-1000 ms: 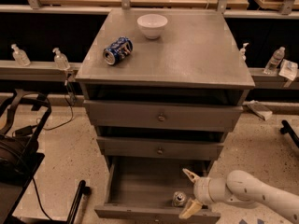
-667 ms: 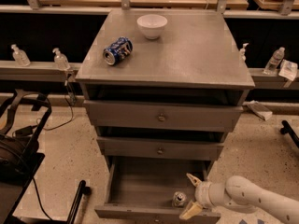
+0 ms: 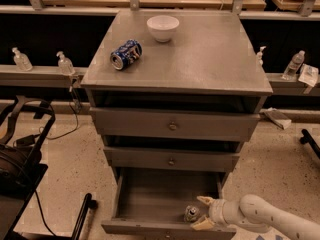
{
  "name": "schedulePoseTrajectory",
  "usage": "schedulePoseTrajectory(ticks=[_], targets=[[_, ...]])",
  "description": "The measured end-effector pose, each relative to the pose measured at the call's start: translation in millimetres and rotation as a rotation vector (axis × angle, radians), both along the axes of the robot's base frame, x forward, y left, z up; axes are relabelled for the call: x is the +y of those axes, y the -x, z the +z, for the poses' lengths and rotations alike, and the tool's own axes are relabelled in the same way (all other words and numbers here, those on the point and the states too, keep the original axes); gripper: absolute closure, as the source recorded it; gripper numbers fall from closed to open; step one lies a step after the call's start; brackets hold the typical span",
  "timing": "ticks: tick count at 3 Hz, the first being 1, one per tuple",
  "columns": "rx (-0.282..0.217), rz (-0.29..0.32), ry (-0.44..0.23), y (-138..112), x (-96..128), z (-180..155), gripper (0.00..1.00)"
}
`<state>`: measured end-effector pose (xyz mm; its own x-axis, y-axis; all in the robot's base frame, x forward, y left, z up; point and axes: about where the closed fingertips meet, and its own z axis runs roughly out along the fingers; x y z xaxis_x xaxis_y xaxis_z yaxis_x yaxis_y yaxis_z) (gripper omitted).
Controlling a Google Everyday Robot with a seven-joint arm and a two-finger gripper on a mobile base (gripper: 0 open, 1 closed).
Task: Pick 7up can from bottom drawer and place on counter
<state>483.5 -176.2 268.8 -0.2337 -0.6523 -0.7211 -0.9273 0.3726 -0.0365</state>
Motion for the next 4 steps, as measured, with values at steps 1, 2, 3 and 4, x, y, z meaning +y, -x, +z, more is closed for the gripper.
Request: schedulePoseTrajectory(ticks=[1, 2, 3, 4], targets=[[0.010, -0.020, -0.005, -5.0, -3.0, -20.7, 0.24], [0.020, -0.044, -0.012, -12.2, -7.0, -34.8, 0.26], [0.027, -0.066, -0.029, -22.4, -6.8, -47.9, 0.32], [0.031, -0.081, -0.043, -28.7, -5.8, -56.2, 0.39]])
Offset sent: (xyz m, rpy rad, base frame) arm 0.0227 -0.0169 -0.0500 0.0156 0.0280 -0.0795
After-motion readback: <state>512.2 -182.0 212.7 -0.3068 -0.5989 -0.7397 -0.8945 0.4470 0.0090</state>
